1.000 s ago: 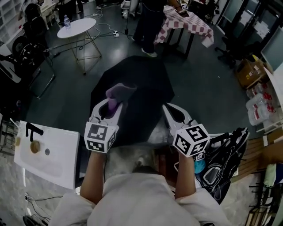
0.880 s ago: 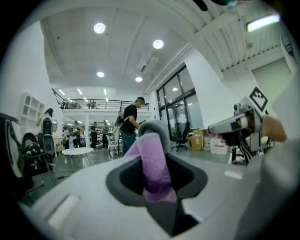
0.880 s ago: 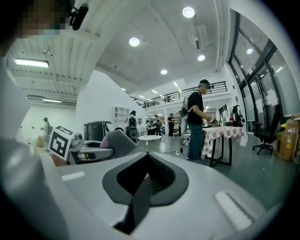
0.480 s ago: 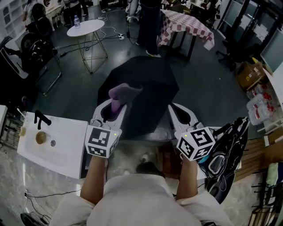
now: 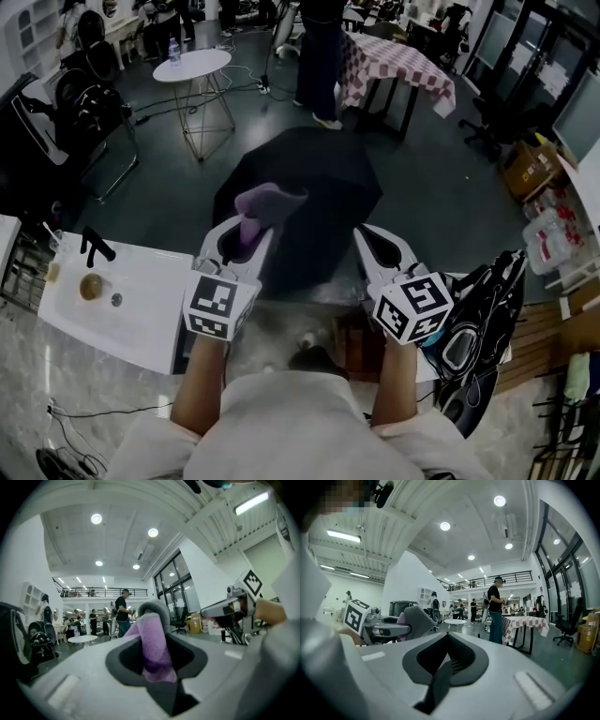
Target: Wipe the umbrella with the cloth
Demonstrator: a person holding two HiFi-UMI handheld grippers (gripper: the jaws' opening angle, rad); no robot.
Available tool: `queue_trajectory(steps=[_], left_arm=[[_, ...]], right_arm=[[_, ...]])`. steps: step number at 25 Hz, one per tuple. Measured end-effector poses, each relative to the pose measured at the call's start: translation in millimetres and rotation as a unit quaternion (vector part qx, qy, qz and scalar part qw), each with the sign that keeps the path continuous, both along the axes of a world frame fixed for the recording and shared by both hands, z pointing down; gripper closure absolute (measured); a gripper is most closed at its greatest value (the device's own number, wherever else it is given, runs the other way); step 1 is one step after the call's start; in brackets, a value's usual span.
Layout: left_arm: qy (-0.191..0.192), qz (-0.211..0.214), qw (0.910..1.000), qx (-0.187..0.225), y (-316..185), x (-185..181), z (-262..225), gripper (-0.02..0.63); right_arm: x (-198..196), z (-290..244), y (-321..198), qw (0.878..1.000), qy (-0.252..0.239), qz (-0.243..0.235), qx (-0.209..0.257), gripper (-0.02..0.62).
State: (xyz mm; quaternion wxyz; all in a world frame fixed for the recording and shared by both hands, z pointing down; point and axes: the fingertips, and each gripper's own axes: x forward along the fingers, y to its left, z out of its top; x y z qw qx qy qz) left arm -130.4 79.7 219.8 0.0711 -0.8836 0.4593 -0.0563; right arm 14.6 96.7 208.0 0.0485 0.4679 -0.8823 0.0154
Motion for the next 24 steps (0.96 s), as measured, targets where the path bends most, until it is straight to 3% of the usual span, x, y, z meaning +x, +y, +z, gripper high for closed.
queue_trajectory(steps=[24], left_arm=[[-0.001,0.006,0.9999,-0.013,20.5,-5.2,8.3,0.487]], right_arm=[[-8.7,5.8,18.1,1.0,-0.003,-0.009,-0.005,0.591]])
